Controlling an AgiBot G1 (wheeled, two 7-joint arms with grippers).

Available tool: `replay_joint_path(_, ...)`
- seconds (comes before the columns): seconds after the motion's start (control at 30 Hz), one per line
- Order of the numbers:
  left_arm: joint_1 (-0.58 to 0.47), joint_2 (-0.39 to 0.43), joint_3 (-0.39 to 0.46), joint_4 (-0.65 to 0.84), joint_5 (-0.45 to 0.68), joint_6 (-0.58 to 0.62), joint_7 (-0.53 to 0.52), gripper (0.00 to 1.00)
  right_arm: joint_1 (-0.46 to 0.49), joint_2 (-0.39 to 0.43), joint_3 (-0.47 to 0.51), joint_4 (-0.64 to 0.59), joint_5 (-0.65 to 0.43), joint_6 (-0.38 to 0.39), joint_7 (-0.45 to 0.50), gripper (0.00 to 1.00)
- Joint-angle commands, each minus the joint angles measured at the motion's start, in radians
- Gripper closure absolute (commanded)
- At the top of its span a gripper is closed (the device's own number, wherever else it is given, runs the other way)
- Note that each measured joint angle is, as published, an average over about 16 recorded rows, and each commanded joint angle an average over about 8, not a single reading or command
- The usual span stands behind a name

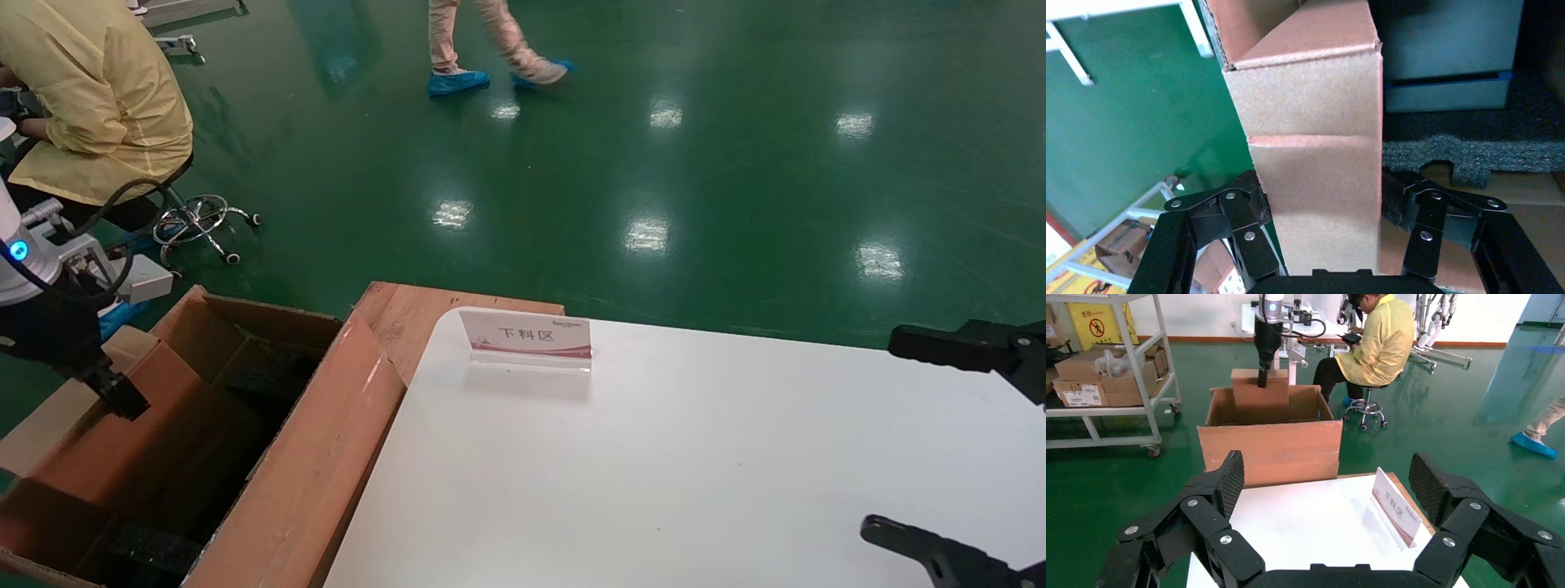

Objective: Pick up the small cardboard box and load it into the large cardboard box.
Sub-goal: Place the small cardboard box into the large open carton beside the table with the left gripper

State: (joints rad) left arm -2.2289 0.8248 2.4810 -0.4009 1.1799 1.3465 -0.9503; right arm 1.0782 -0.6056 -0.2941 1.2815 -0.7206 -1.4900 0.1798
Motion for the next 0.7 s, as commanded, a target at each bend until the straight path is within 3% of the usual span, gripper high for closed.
replay_joint_path(0.03,0.022,0.005,-0.001,0.026,-0.005,0.002,0.005,1.00,0.000,0.000,0.000,0.000,0.000,0.000,0.000,0.00)
replay_joint_path(0.6,0.193,0.058,-0.025,0.215,-0.055,0.018,0.066,1.00,0.000,0.000,-0.001,0.000,0.001,0.000,-0.001,0.00)
replay_joint_path(0.67,0.206,0.062,-0.027,0.233,-0.058,0.022,0.072,0.91,0.000,0.000,-0.001,0.000,0.001,0.001,-0.001,0.00)
replay_joint_path(0.7,0.211,0.064,-0.027,0.240,-0.059,0.024,0.074,0.78,0.000,0.000,-0.001,0.000,0.001,0.001,-0.001,0.00)
